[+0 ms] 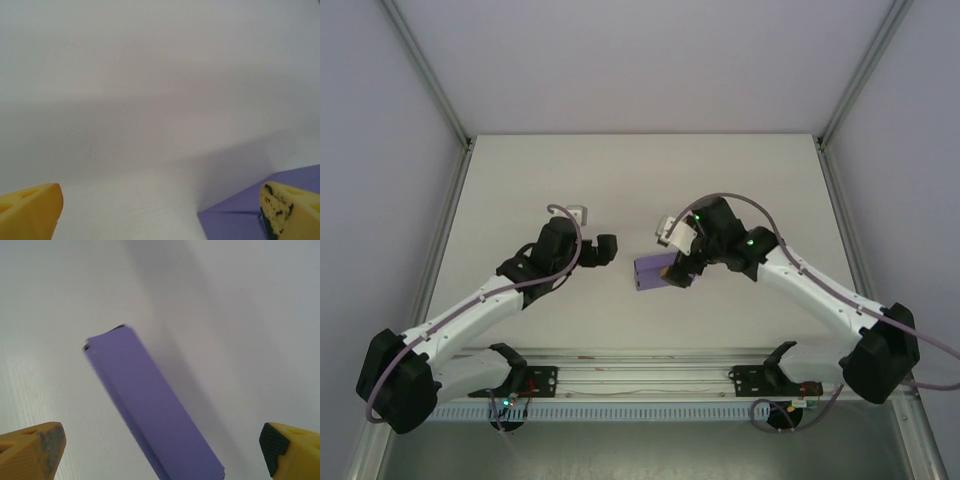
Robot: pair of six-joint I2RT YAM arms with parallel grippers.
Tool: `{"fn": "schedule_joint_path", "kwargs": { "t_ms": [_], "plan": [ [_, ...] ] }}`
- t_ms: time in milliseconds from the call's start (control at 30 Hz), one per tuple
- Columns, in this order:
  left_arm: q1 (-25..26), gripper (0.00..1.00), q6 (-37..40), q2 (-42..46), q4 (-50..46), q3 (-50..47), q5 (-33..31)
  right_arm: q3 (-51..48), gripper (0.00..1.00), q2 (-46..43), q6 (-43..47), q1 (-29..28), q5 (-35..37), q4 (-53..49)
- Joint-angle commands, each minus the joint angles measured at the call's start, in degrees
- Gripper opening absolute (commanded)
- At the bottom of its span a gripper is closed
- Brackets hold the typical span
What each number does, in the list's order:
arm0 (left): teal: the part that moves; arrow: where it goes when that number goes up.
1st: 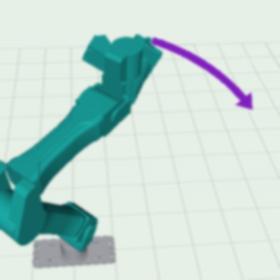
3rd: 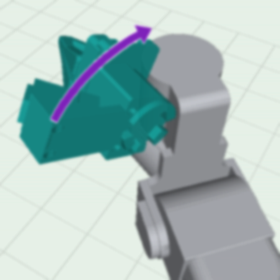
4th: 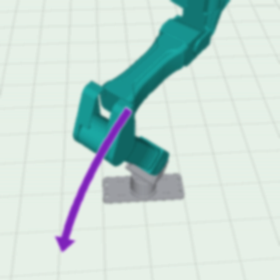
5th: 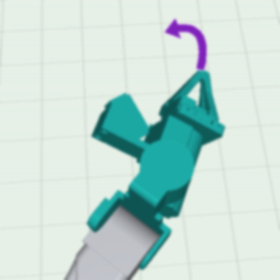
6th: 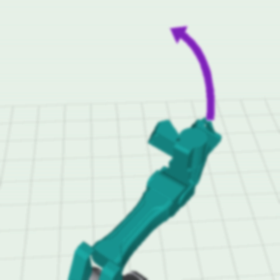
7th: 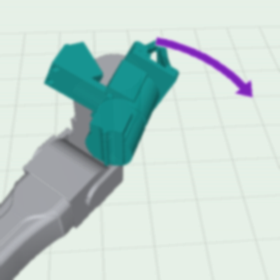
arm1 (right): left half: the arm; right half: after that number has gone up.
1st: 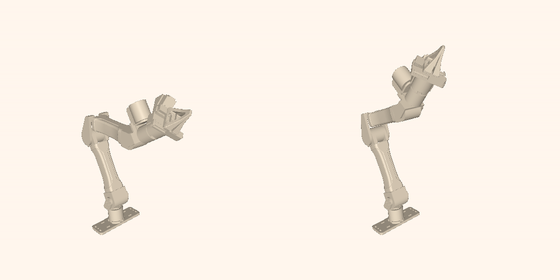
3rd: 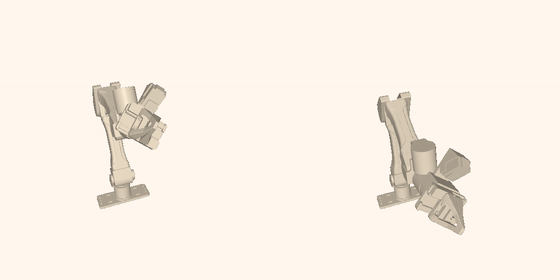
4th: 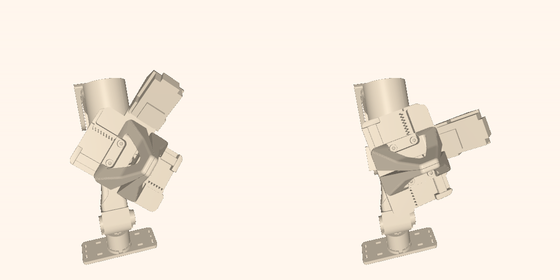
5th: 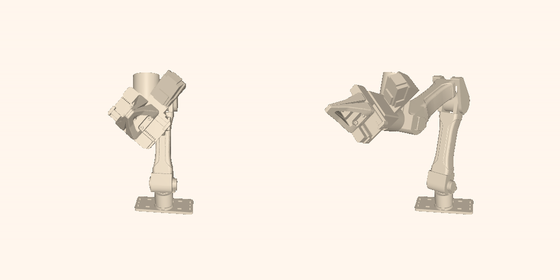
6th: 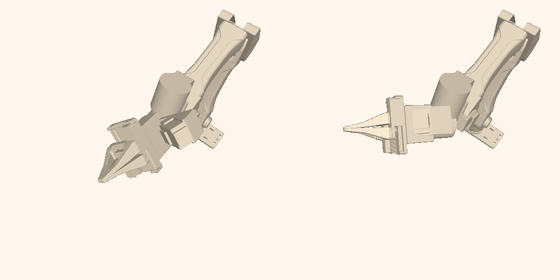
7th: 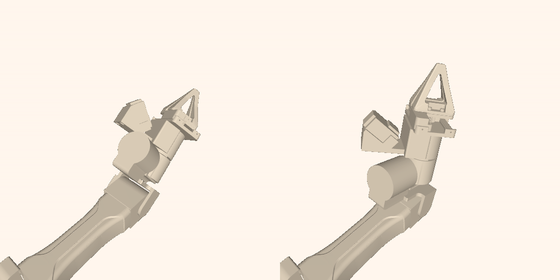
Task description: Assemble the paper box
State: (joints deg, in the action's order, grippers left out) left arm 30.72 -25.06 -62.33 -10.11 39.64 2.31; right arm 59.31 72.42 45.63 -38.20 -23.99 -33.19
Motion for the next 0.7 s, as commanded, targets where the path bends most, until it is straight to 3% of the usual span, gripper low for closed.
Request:
{"fn": "schedule_joint_path", "kwargs": {
  "t_ms": [0,133,267,500,667],
  "plan": [
    [-0.64,1.0,-1.52,2.33,-2.46,-2.43,-0.67,3.71,1.0,4.48,17.83,-0.02,-3.29,-13.52],
    [-0.92,1.0,-1.9,2.86,1.23,-4.1,7.19,5.12,1.0,7.64,17.34,0.04,3.54,-12.47],
    [-0.9,1.0,-3.05,0.9,8.5,-5.3,17.43,5.12,1.0,9.71,19.0,-0.02,5.09,-10.78],
    [-0.81,1.0,-4.13,-7.56,13.69,-4.07,26.27,6.96,0.98,16.57,18.26,0.01,11.16,-9.52],
    [-0.84,1.0,-4.99,-14.28,18.82,-2.95,33.57,5.23,0.9,18.16,17.62,0.02,10.29,-5.19]
  ]
}}
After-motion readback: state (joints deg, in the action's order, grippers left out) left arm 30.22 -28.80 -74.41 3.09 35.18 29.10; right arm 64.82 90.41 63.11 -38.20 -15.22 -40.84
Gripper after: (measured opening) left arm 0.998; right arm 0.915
